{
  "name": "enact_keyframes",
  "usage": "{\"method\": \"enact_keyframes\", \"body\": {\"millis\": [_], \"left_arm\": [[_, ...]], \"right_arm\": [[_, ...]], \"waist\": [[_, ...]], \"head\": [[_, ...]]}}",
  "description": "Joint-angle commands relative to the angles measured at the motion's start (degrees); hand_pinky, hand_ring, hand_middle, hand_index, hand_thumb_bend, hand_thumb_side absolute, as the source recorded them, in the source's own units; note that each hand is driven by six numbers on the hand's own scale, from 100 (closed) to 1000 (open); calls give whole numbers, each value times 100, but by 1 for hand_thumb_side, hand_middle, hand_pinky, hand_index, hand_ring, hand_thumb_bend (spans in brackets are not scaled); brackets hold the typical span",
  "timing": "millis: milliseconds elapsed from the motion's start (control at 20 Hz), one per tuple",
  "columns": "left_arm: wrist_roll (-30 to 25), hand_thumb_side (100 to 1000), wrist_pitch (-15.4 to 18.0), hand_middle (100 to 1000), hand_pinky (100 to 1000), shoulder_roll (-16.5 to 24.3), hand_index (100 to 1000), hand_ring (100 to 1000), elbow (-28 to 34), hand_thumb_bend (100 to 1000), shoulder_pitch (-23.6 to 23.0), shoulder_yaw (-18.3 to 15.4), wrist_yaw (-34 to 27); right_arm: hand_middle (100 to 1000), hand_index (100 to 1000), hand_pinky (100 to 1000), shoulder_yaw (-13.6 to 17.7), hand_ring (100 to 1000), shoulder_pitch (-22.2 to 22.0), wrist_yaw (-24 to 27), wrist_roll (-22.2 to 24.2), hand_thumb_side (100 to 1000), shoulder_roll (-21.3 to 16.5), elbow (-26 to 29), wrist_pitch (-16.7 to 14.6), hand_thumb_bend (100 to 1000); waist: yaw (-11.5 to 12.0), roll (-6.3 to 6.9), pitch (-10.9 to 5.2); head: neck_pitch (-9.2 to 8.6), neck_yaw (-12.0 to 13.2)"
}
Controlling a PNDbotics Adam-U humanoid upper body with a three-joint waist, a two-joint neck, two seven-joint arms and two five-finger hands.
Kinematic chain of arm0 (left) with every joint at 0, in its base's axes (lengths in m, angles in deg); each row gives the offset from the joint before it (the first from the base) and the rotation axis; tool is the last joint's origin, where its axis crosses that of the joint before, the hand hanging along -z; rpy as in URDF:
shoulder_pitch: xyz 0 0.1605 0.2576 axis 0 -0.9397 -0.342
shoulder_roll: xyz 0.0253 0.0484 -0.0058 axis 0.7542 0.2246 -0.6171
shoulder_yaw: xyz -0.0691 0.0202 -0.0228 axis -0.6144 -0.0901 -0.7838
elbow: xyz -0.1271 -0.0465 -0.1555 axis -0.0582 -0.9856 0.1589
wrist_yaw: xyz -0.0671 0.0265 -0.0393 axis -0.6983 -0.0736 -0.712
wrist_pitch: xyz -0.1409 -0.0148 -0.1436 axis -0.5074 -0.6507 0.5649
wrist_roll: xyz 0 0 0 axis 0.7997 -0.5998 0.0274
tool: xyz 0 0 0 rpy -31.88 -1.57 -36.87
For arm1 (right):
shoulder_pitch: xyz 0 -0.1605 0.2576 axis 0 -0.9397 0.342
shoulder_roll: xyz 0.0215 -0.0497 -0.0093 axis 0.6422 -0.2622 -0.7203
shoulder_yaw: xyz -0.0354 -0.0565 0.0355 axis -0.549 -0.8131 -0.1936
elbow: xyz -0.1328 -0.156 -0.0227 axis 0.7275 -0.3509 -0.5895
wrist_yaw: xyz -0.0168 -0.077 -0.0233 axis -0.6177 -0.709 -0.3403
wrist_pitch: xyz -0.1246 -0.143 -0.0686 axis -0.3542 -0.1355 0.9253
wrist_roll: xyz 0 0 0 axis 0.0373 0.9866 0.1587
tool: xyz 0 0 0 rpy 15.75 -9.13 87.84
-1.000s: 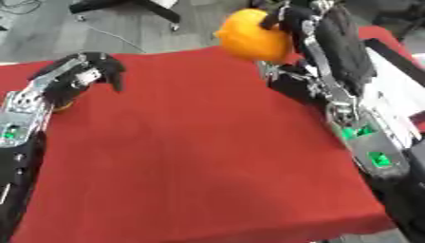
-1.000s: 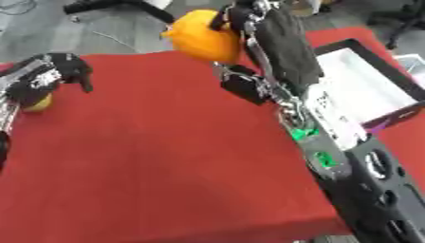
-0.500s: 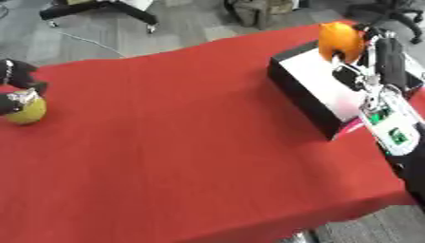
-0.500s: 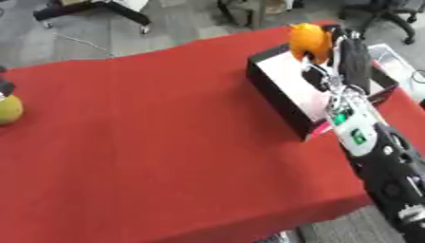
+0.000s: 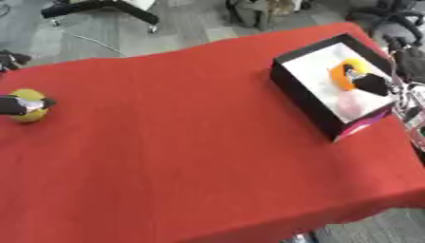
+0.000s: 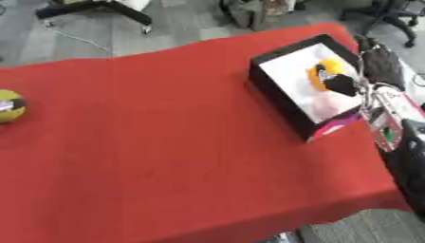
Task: Pick up the objects with one hand, pass them to the other hand, and then place them into the box on the other side of the table.
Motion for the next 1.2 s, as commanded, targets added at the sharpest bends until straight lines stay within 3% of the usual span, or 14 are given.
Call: {"method": "enact_keyframes", "body": {"millis": [50,100,250,350,500,700,950,1100,1200], "left_arm": [[522,426,-203,800,779,279,900,791,-287,744,194,-20,915],[677,414,-322,801,779,298,901,792,-416,742,199,-33,1141],[1018,357,-664,805,777,359,903,791,-836,715,199,-72,1604],[1219,271,-948,814,776,391,905,794,-1105,662,178,-102,1747],[1752,134,-1441,804,766,413,885,783,-1327,570,130,-108,1816],[2353,100,-1878,787,752,414,872,763,-1595,465,47,-77,1607],[2375,100,-1849,739,711,374,833,696,-1808,395,-26,9,1130],[2570,100,-1882,587,657,311,729,560,-1747,305,-65,-20,915],[2796,100,-1935,438,587,274,599,419,-1684,156,-78,-66,757]], "right_arm": [[980,944,1000,58,996,101,-795,608,535,-249,652,-261,526],[979,937,1000,71,991,77,-993,734,470,-246,892,-346,494],[971,933,986,182,971,-51,-1299,964,417,-173,1634,-465,385],[953,929,965,282,948,-193,-1335,949,417,-87,2169,-458,342],[929,923,945,359,924,-396,-1332,836,419,10,2767,-440,311],[910,920,937,386,914,-576,-1289,752,428,81,3178,-436,281],[899,928,926,377,903,-663,-1203,702,457,178,3288,-388,221],[894,930,922,352,898,-705,-1143,668,470,246,3302,-375,193],[891,932,919,340,895,-735,-1117,642,479,274,3305,-368,171]], "waist": [[-45,-43,-85],[-71,-52,-81],[-149,-69,-61],[-184,-77,-47],[-218,-92,-36],[-258,-113,-39],[-292,-136,-30],[-316,-165,-14],[-326,-179,-12]], "head": [[-15,349],[-15,565],[-15,1206],[-15,1625],[-15,1993],[-15,2223],[-15,2317],[-15,2346],[-15,2355]]}}
